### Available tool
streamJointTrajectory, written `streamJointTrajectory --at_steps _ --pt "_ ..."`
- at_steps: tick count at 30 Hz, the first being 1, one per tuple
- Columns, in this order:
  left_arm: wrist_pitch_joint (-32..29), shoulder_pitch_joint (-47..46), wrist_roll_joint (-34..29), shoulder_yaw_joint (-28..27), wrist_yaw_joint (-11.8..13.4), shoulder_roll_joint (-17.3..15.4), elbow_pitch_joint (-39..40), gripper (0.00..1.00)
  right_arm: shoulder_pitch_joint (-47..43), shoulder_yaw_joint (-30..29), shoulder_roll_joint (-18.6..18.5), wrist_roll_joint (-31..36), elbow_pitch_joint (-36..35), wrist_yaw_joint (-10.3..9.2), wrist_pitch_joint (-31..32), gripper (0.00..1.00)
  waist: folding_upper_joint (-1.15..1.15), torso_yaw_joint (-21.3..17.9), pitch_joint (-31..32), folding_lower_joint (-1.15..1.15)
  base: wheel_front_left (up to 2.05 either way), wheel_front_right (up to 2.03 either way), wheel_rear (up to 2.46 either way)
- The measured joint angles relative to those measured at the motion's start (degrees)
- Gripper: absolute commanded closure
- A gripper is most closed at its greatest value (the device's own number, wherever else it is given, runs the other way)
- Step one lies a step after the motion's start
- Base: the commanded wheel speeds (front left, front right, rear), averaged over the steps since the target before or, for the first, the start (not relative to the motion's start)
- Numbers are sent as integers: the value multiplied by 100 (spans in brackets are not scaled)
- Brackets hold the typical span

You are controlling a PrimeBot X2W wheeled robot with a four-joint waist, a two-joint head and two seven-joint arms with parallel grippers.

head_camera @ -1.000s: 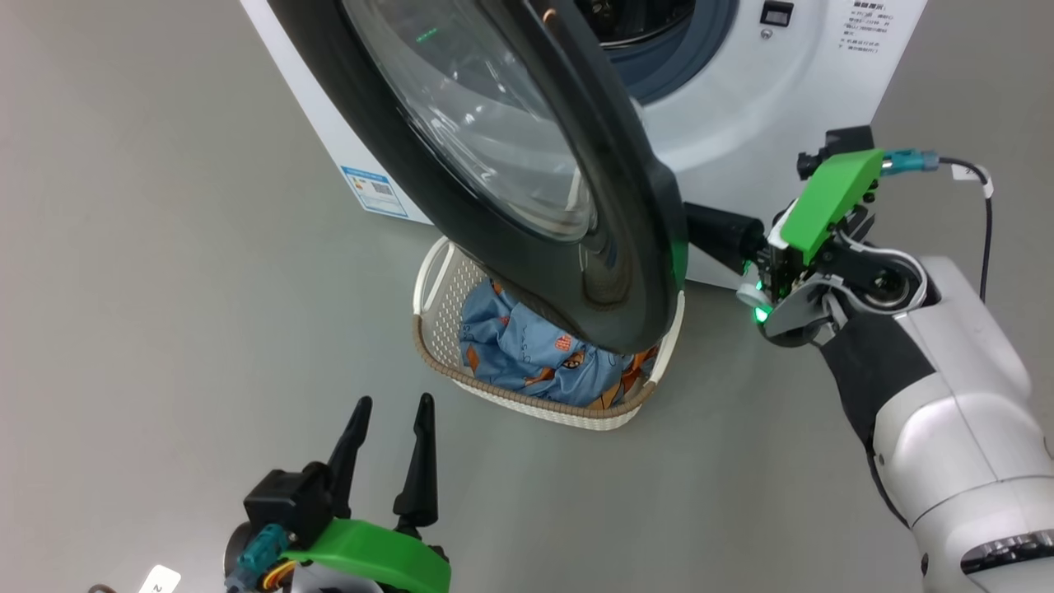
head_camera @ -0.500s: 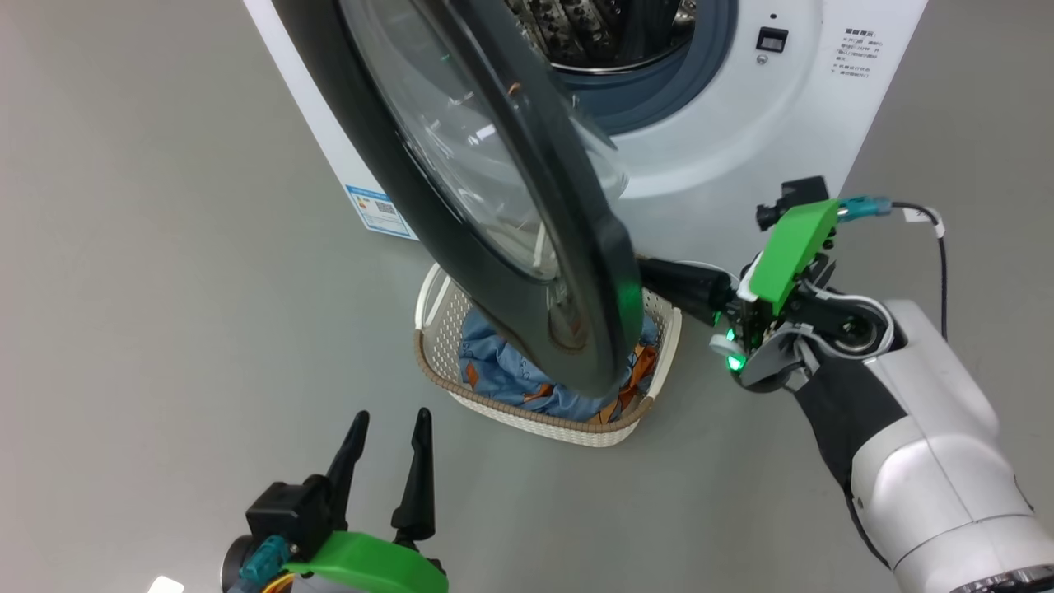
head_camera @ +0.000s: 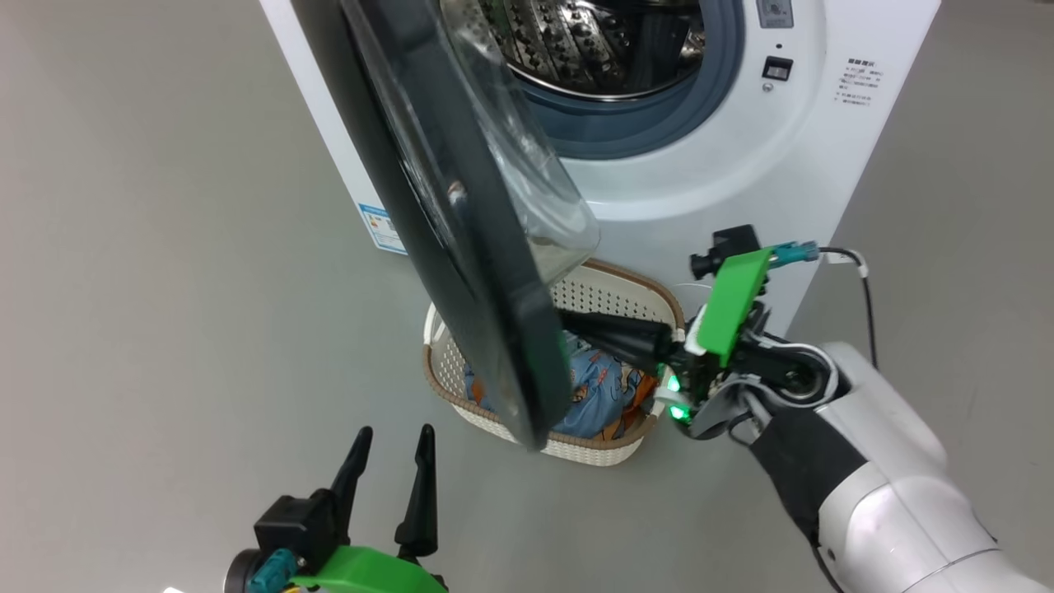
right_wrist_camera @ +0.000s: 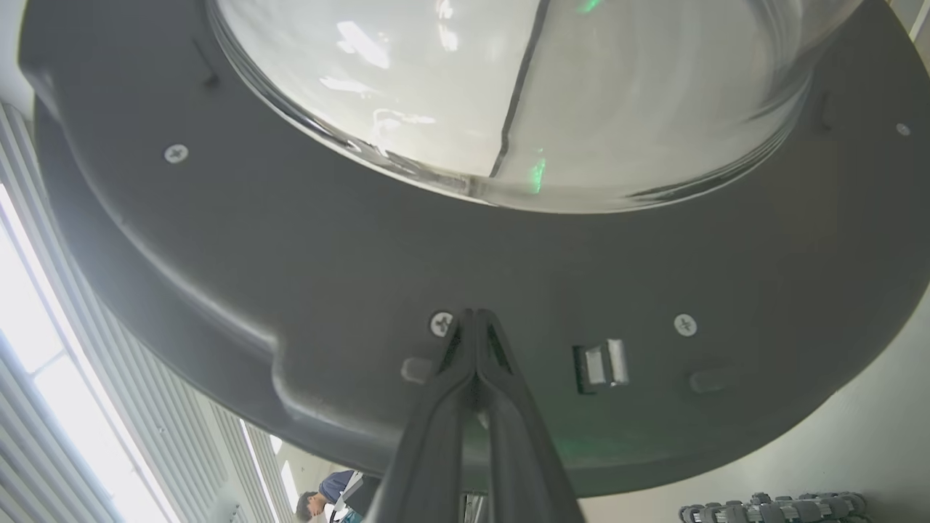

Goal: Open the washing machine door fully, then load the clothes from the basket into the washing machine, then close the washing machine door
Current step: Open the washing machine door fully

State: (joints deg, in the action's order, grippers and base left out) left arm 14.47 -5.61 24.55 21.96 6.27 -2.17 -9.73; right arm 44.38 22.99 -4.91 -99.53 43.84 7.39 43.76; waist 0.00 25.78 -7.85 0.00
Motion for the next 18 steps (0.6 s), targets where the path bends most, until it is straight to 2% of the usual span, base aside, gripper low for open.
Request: streamJointTrajectory --at_steps 8,18 --pt "0 19 -113 30 1 -3 4 0 -103 760 4 -463 -336 0 -316 100 0 93 82 0 0 0 0" --pt "0 107 -120 12 1 -4 11 0 -114 1323 1 -815 -397 0 -586 100 0 176 139 0 0 0 0"
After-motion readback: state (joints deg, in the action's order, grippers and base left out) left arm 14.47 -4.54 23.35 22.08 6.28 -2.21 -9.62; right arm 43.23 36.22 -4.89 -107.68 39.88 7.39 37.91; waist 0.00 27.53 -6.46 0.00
